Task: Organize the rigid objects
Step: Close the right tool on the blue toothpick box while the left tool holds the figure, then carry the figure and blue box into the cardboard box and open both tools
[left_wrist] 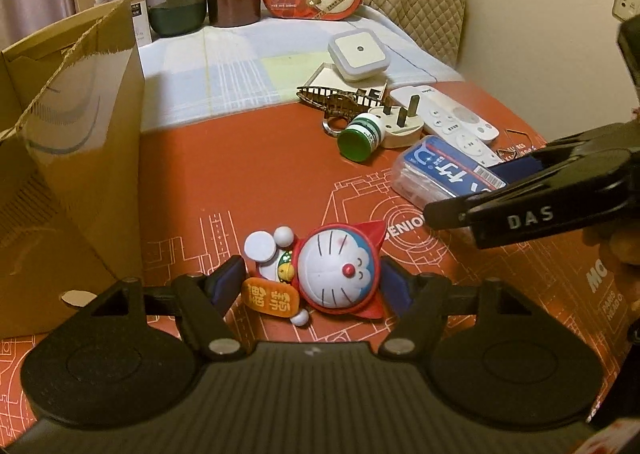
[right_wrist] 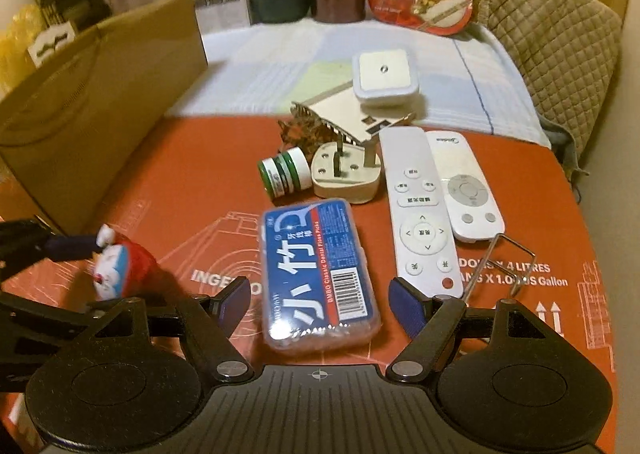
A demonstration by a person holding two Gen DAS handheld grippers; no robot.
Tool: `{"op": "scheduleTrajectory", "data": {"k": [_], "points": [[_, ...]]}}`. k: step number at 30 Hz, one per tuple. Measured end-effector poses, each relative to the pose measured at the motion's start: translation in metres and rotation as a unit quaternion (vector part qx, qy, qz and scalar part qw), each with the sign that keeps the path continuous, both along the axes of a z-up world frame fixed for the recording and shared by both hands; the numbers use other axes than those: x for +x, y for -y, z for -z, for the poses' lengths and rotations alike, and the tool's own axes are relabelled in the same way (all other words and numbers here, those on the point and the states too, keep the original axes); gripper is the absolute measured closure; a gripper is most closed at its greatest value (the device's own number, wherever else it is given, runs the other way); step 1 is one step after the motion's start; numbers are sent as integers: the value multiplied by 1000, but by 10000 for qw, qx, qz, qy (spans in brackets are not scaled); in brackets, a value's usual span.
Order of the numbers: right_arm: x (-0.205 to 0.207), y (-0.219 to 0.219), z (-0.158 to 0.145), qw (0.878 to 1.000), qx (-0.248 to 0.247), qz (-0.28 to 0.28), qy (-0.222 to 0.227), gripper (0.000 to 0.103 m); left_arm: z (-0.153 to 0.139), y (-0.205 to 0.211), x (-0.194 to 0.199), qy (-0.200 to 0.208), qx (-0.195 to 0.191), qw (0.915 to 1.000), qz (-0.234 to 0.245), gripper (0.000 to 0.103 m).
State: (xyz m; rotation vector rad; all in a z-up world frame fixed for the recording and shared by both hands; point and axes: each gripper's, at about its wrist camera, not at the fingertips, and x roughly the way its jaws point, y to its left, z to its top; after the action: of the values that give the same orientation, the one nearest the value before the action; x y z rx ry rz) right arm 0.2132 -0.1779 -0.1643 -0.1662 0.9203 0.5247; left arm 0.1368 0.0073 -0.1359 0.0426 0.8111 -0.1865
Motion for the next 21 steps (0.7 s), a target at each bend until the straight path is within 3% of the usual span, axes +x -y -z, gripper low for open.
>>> {"op": "scheduleTrajectory", "data": {"k": [3,6,21], "points": [[4,-1,2,10000,-46,-37,-5,32,2,1,2,-6,4,10000,-23,34],[5,-2,2,10000,-69,-20,37,47,6,1,3,-37,29,10000,-27,34],[-31,6,-24,9993,85,351,89,49,-21,-1,-17,-35,-20,10000,-41,35]]}}
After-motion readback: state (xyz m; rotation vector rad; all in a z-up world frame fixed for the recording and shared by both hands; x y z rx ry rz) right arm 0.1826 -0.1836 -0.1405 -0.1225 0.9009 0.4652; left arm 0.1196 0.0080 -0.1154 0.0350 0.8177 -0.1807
